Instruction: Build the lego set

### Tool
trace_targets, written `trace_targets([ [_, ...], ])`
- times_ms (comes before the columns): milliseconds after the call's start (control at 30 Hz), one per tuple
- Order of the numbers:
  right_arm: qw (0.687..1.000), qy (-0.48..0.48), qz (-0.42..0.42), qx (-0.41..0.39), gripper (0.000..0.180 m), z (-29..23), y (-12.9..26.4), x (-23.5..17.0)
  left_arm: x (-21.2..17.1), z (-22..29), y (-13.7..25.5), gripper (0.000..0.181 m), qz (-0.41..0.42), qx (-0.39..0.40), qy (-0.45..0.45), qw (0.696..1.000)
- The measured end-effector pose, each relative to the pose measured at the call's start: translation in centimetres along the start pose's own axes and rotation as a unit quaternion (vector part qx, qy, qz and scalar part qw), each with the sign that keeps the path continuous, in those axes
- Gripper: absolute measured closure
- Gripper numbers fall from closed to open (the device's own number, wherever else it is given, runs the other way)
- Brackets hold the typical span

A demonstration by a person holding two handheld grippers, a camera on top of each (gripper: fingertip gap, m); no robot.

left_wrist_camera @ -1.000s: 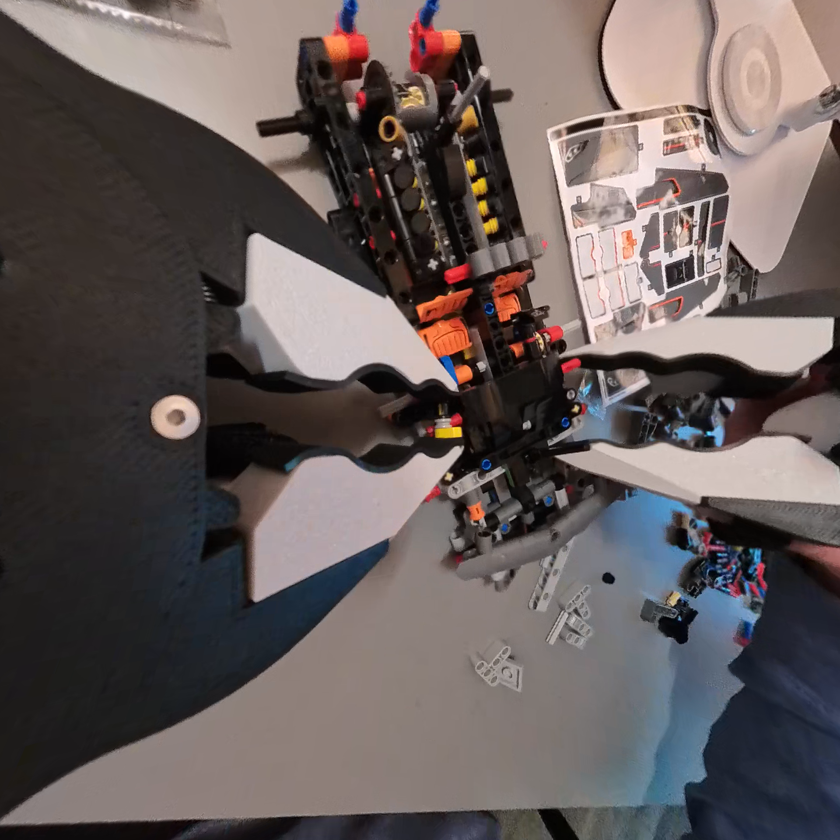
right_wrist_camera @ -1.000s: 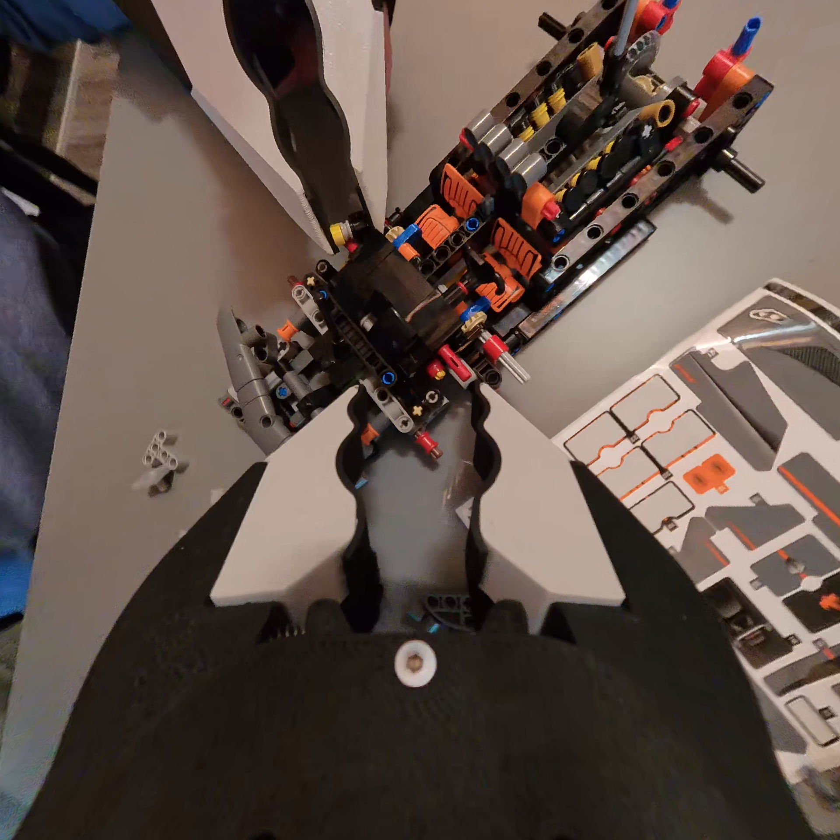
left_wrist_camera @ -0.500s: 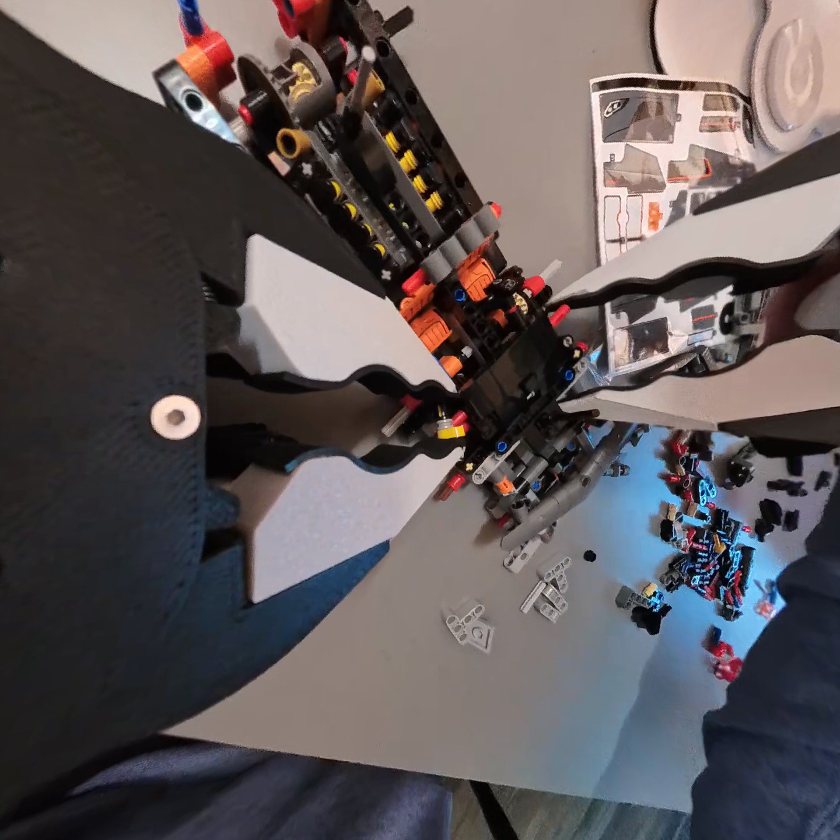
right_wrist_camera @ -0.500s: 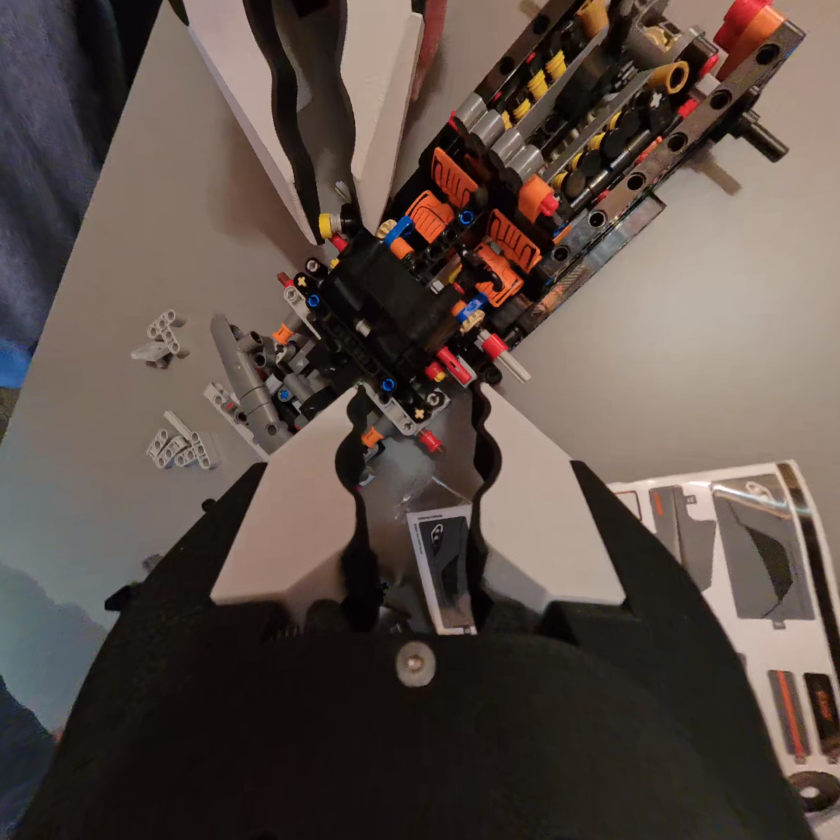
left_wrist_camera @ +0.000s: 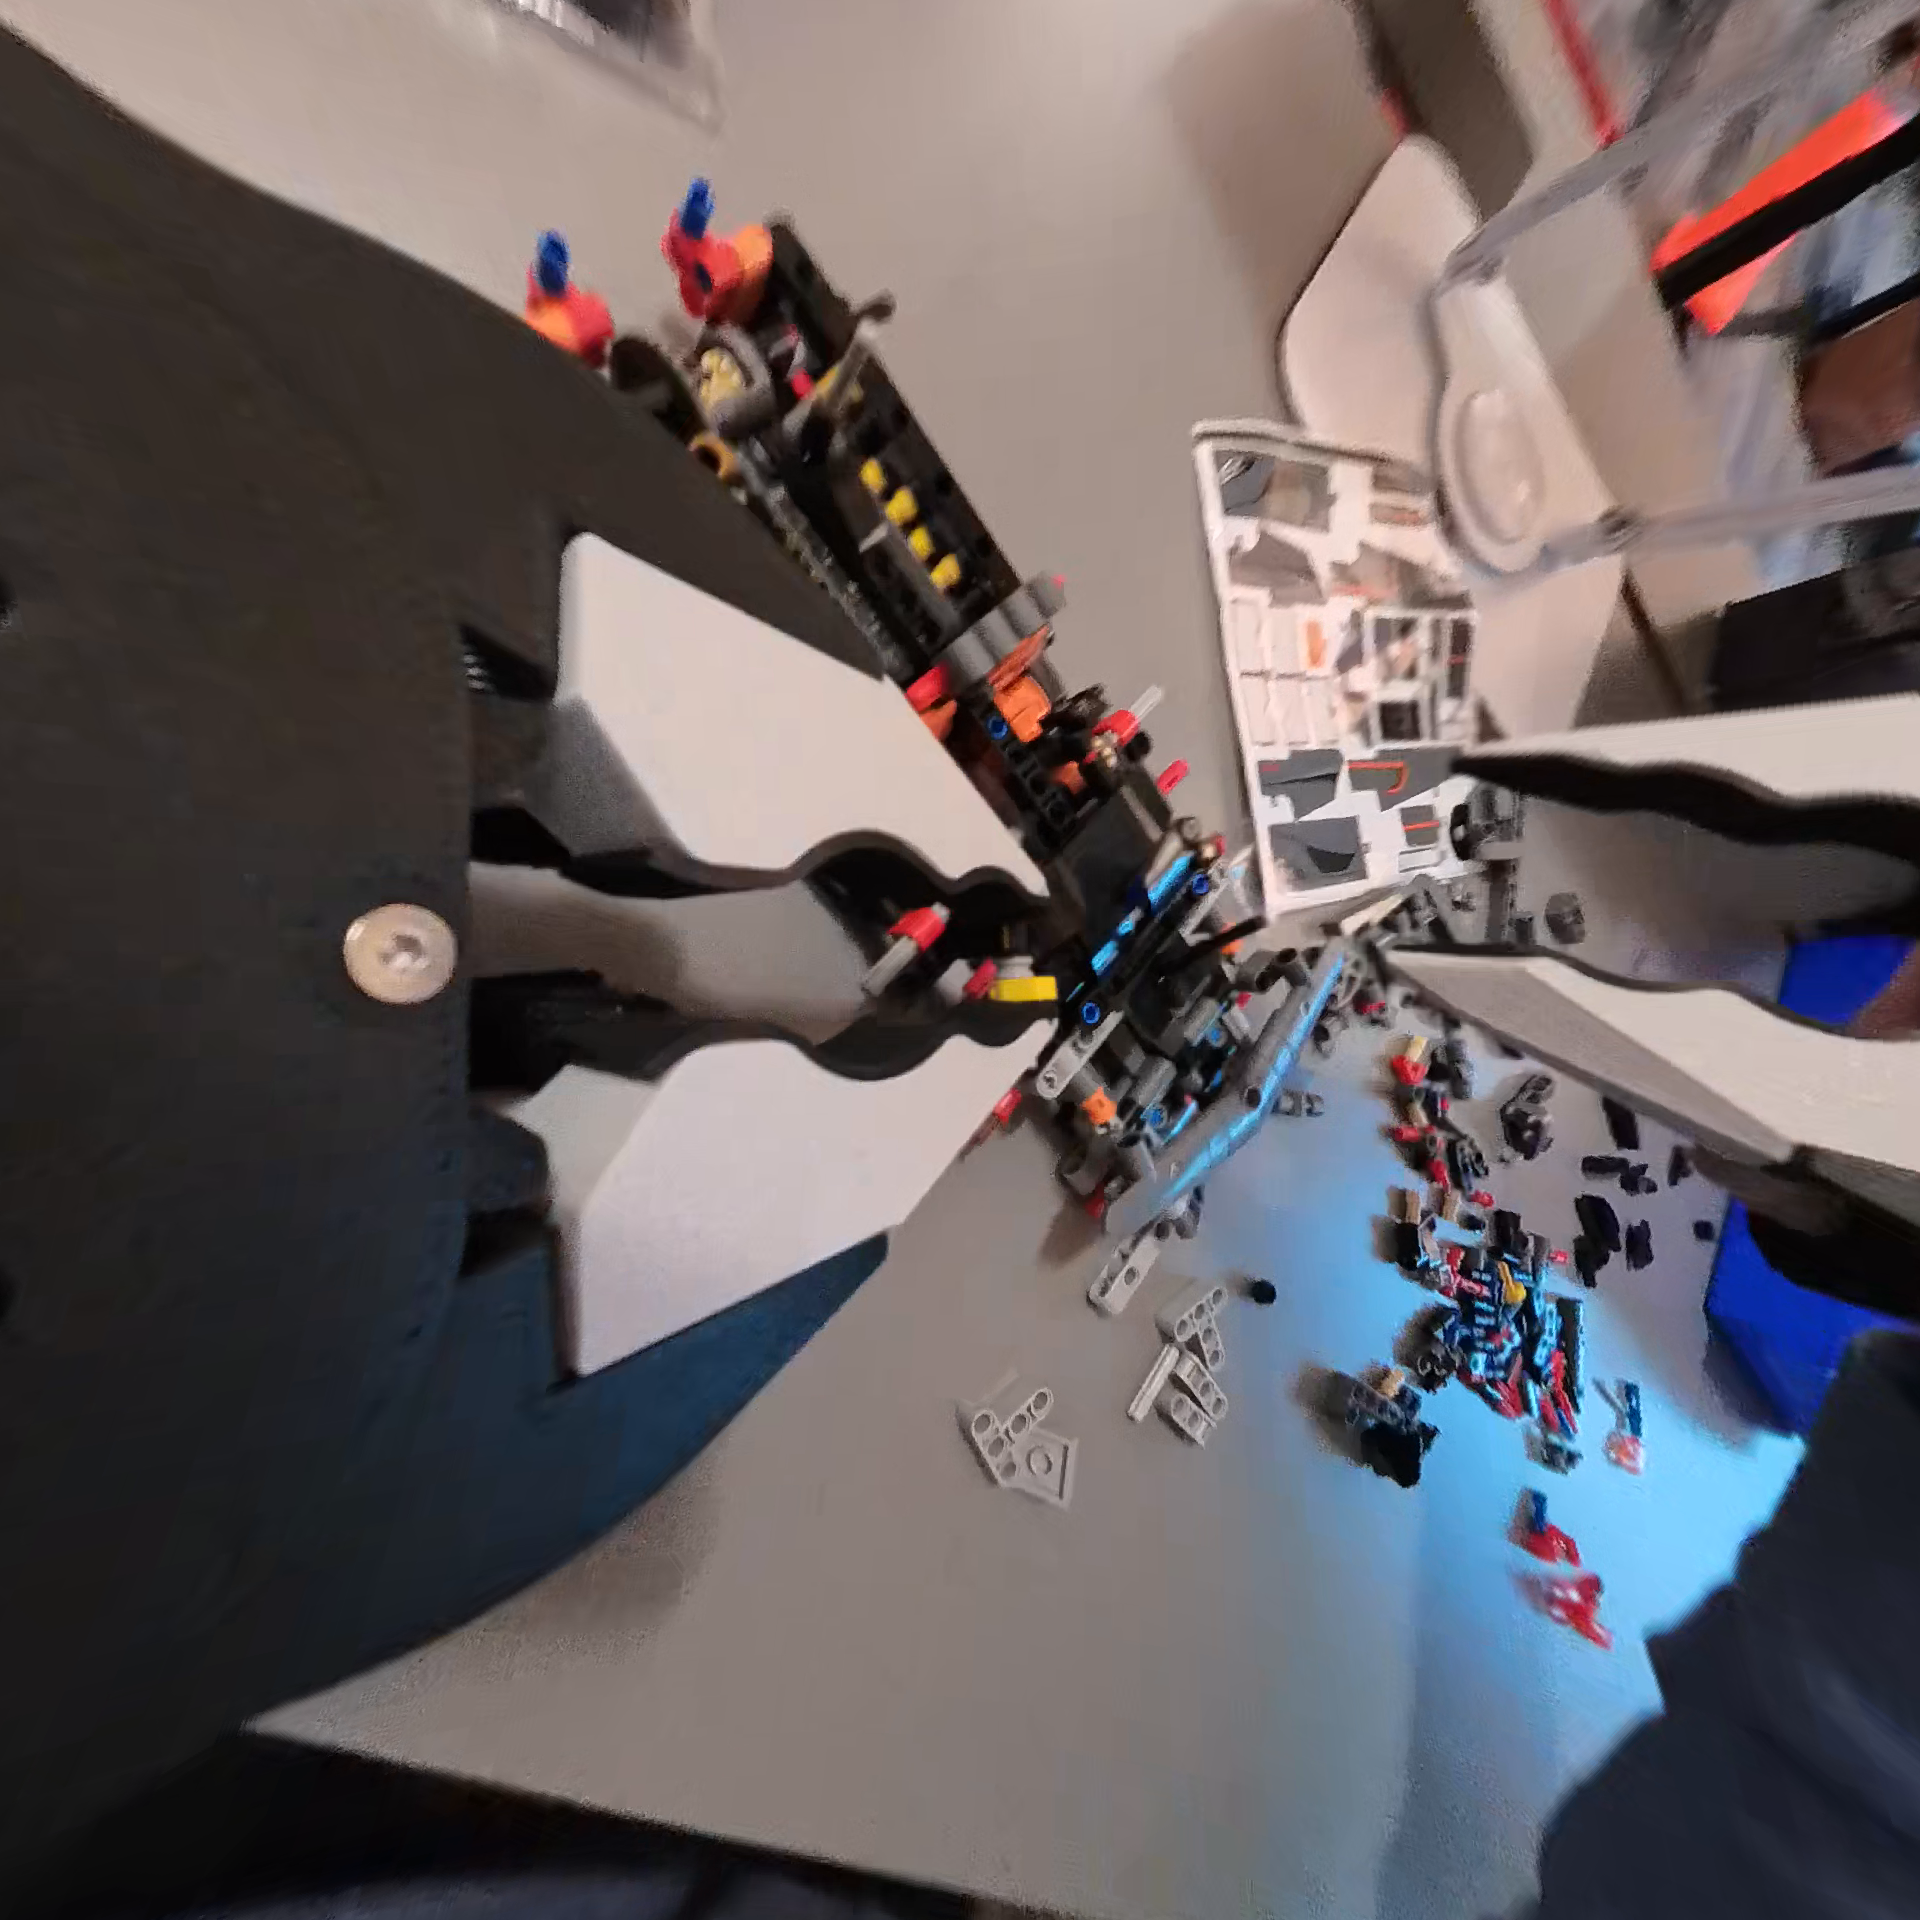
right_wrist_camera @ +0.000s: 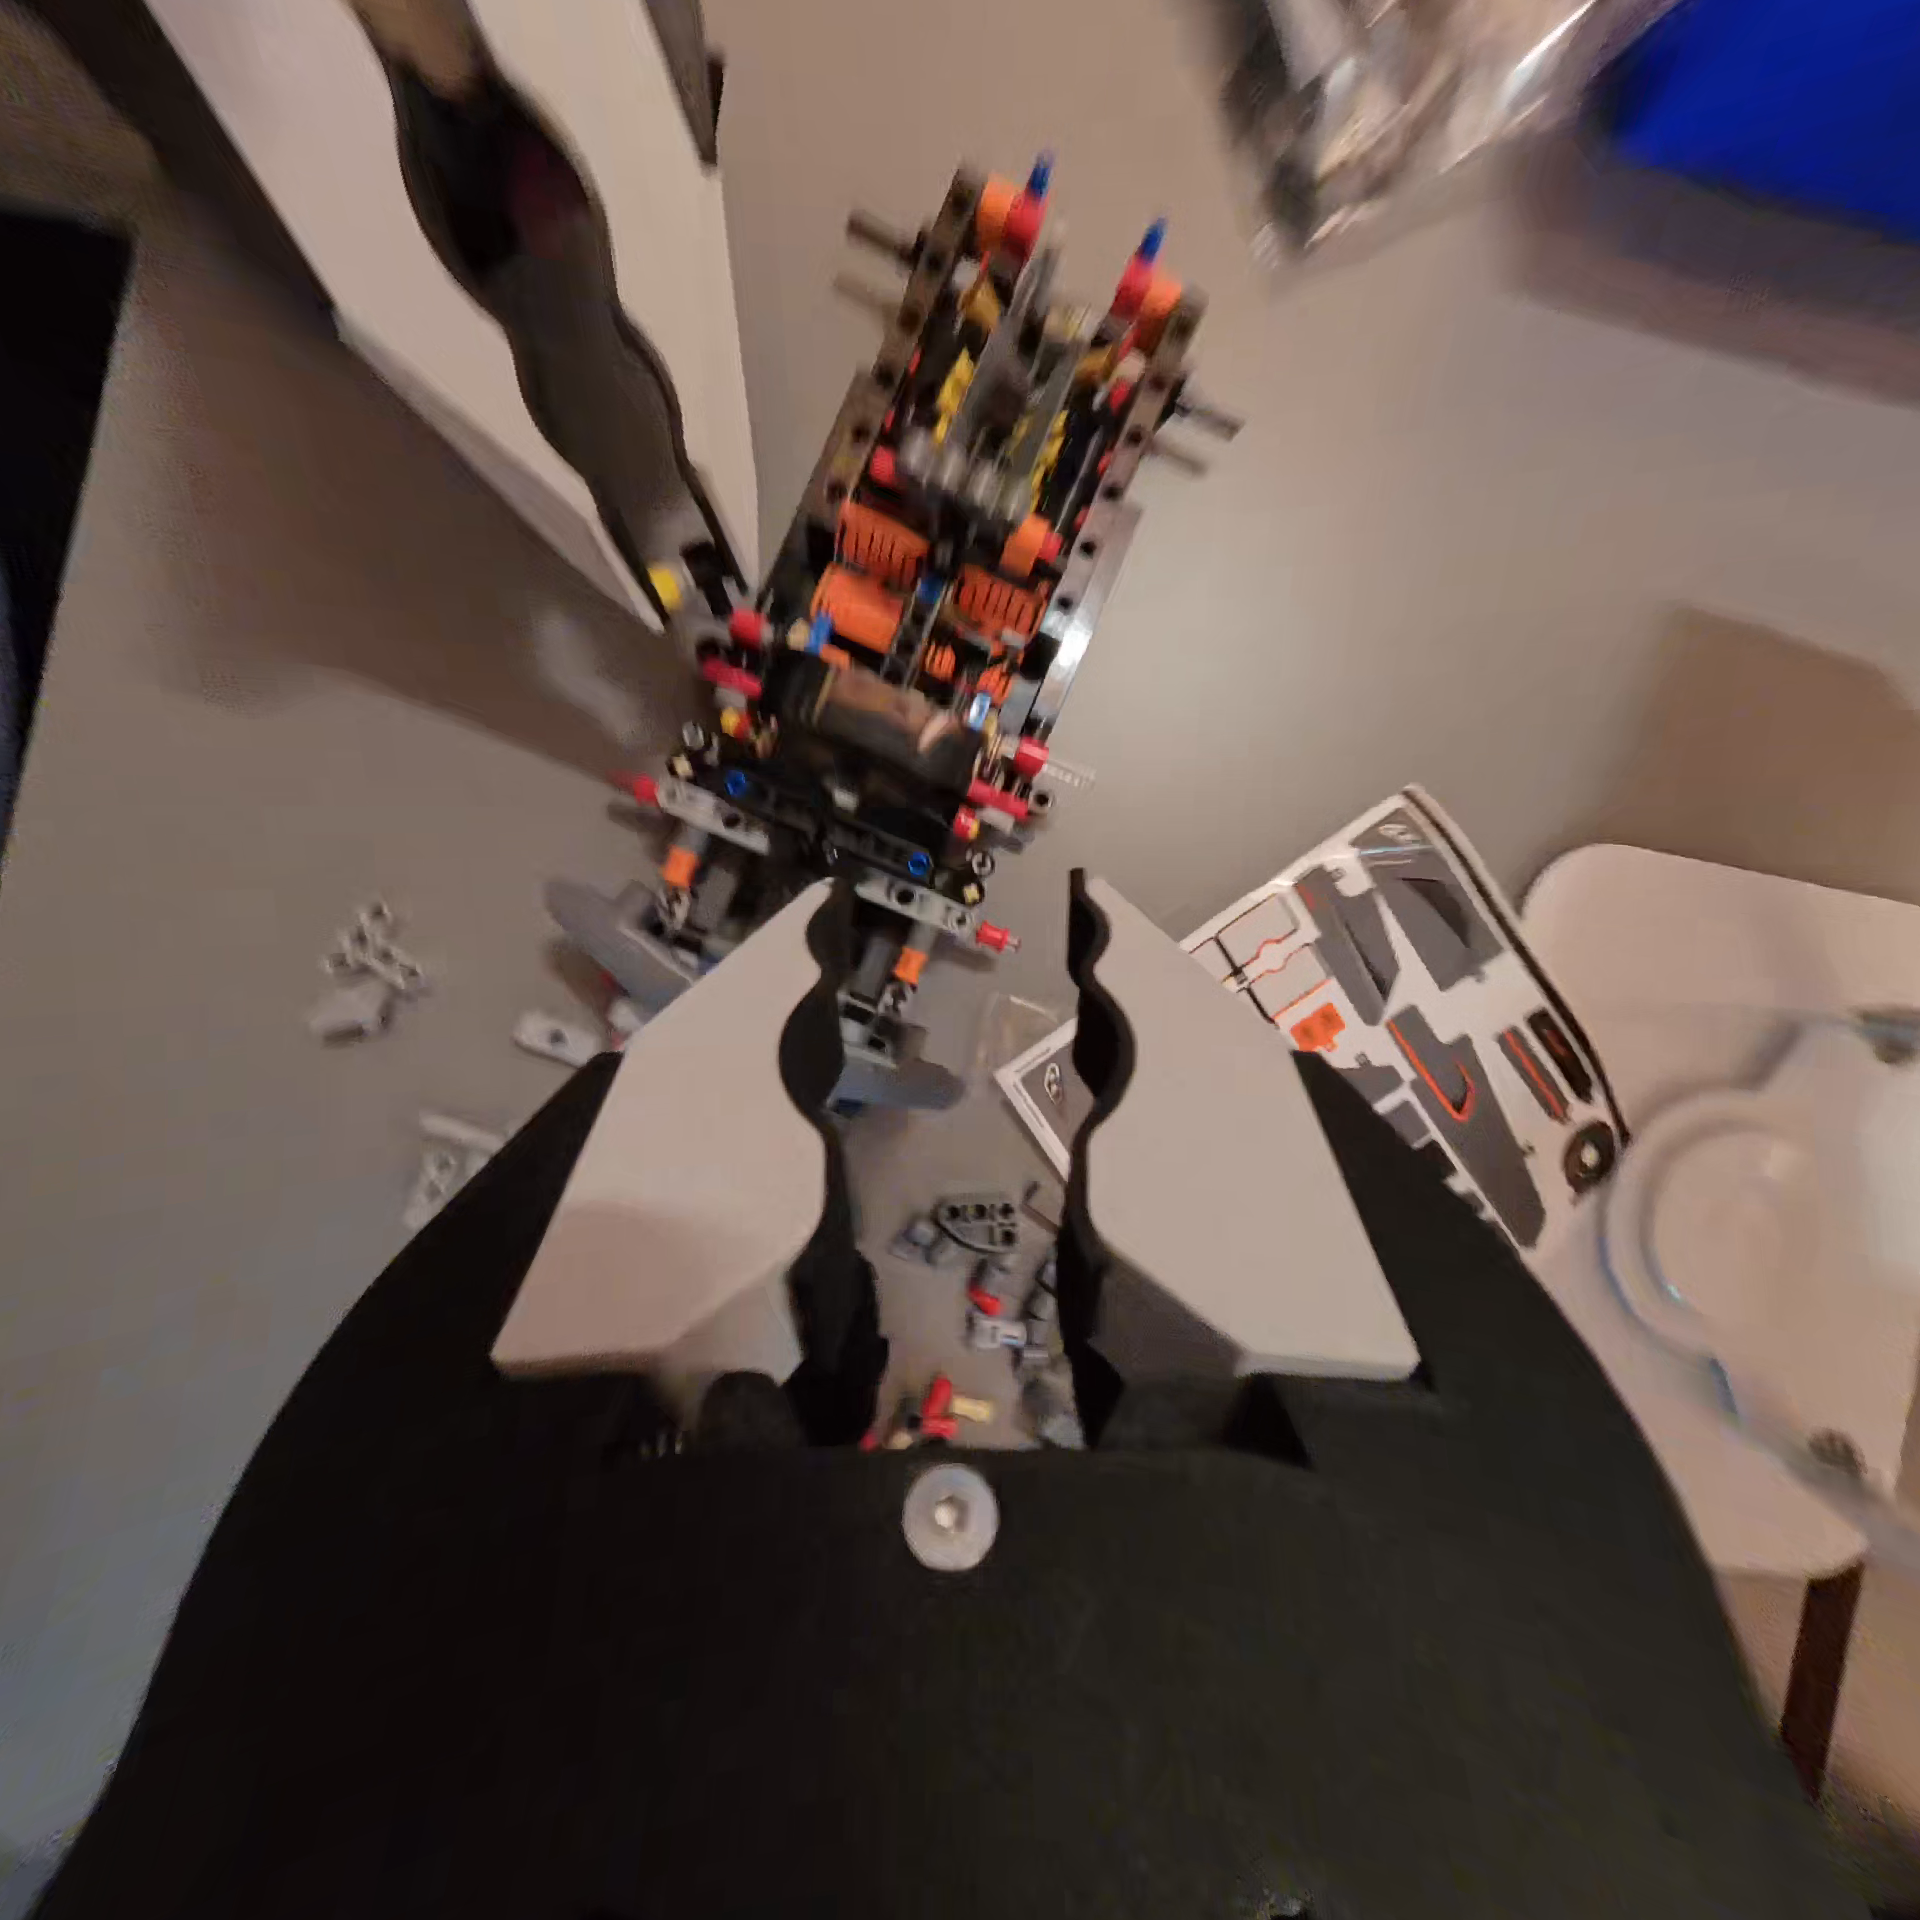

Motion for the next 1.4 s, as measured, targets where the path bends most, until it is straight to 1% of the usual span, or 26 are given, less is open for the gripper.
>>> trace_targets([
  [33,0.999,-0.018,0.029,-0.021,0.149,-0.9,0.8,0.8,0.5,0.1,0.3,0.166,0.007,0.013,-0.025,1.0],
  [100,0.991,-0.083,0.1,-0.011,0.15,-3.1,1.6,2.5,1.6,0.6,0.7,0.166,0.02,0.035,-0.07,0.997],
  [133,0.986,-0.118,0.121,-0.003,0.151,-4.0,1.4,2.9,2.1,0.9,0.9,0.166,0.027,0.047,-0.095,0.994],
  [233,0.969,-0.193,0.155,-0.005,0.153,-5.4,0.6,2.9,3.1,1.8,1.3,0.166,0.033,0.074,-0.162,0.984],
  [333,0.944,-0.259,0.202,0.021,0.157,-5.9,0.0,2.7,3.4,2.6,1.4,0.167,0.037,0.089,-0.206,0.974],
  [400,0.929,-0.289,0.223,0.061,0.156,-6.5,-0.2,2.7,3.7,3.0,1.4,0.166,0.04,0.103,-0.237,0.965],
  [533,0.912,-0.326,0.233,0.084,0.16,-6.9,-0.9,2.8,4.2,3.7,1.1,0.166,0.035,0.117,-0.282,0.952],
  [667,0.91,-0.329,0.237,0.085,0.173,-6.7,-1.0,2.8,4.5,3.7,0.8,0.166,0.025,0.141,-0.317,0.937],
  [700,0.911,-0.326,0.24,0.082,0.174,-6.6,-1.0,2.9,4.6,3.5,0.8,0.166,0.026,0.144,-0.318,0.937],
  [867,0.909,-0.313,0.261,0.083,0.175,-5.6,-0.6,3.5,5.3,2.7,1.1,0.166,0.034,0.159,-0.327,0.931],
  [1000,0.908,-0.299,0.278,0.092,0.176,-5.2,-0.4,3.9,5.6,2.2,1.5,0.165,0.046,0.152,-0.316,0.935],
  [1200,0.92,-0.273,0.271,0.081,0.176,-5.4,-0.2,4.4,5.7,2.2,1.9,0.164,0.062,0.149,-0.31,0.937],
  [1400,0.921,-0.267,0.275,0.067,0.176,-5.5,0.3,4.2,5.7,2.2,2.1,0.164,0.074,0.147,-0.301,0.939],
])
Point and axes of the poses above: each gripper's, where its closed fingertips meet, y back along the fingers, x out of its top, z = x × y across the jaws, the point moved 6 cm from there along y, back along the fingers, and after that the axes turned 1 degree about y, right-handed, at the moved point
